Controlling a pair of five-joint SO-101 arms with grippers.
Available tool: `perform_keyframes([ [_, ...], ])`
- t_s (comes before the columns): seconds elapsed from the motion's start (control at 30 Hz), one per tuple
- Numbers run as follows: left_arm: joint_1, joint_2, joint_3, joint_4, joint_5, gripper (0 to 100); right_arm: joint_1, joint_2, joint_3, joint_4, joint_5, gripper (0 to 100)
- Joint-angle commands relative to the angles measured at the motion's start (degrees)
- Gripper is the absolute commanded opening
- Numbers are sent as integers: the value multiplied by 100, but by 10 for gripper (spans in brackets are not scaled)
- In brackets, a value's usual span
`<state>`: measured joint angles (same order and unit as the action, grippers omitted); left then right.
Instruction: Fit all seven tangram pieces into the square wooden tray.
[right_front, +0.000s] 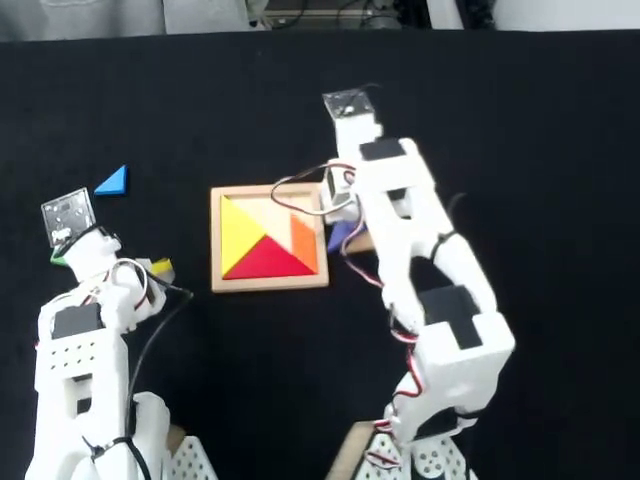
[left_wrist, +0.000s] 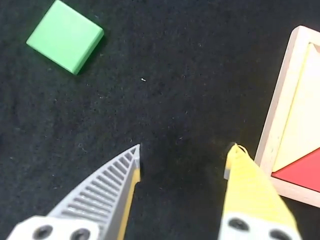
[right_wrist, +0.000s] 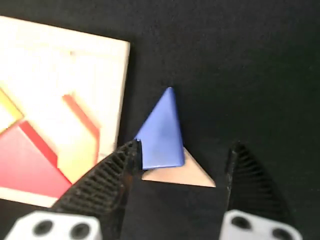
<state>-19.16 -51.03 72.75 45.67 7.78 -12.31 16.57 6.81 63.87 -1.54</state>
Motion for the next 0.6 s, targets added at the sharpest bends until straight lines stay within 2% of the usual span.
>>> perform_keyframes([
  [0.0,75,-97,-31,-105,26,267,-97,75,-321,-264,-457,279],
  [0.27,75,-123,22,-123,26,267,-193,426,-374,-281,-1134,278],
  [0.57,84,-97,22,-123,35,267,-141,418,-382,-290,-1116,276],
])
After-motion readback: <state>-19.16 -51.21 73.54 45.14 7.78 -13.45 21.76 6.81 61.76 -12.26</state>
